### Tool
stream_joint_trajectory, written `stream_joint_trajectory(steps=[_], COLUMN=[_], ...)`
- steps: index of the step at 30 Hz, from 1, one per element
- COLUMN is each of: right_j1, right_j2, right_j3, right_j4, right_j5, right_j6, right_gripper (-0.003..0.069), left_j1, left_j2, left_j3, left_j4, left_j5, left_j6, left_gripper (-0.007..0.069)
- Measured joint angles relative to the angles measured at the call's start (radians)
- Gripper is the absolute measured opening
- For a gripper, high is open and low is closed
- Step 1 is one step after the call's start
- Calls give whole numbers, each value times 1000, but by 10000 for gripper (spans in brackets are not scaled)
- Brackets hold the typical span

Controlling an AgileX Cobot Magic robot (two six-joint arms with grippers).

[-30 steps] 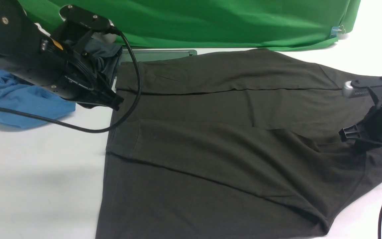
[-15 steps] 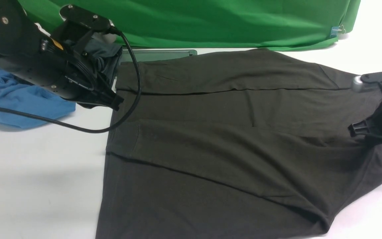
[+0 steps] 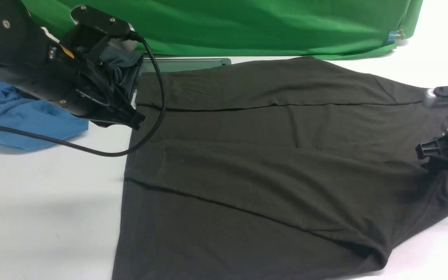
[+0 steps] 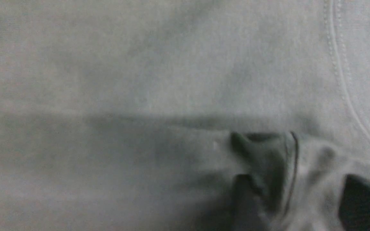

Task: Fold a long-sleeved shirt on a white desktop.
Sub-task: 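Grab the top left corner of the dark shirt with the left gripper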

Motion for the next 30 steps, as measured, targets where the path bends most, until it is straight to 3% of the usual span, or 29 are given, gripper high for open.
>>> stream_joint_trajectory(steps=[3,7,9,10,15,19,20,26,30], right_j1=[14,109,176,250,467,584,606,638,639], right_j2=[-87,-251,-322,-390,-557,-665,-685,-733,-734], right_j3=[0,0,0,0,1,1,1,2,2], right_j4=[8,15,17,19,25,28,28,26,26], right_j5=[45,153,180,184,147,140,140,137,132], right_j6=[4,-22,-68,-144,-341,-409,-420,-426,-426], right_gripper=[459,394,359,327,301,298,297,297,297], left_j1=[0,0,0,0,0,0,0,0,0], left_j2=[23,130,184,257,418,502,524,588,628], left_j3=[-14,-106,-156,-219,-333,-362,-363,-365,-365], left_j4=[-12,-22,-20,-2,59,74,82,152,258], left_j5=[-10,-14,-11,-8,-21,-114,-169,-320,-372], left_j6=[21,88,138,221,380,553,592,672,703], left_gripper=[20,20,21,20,38,120,170,368,409])
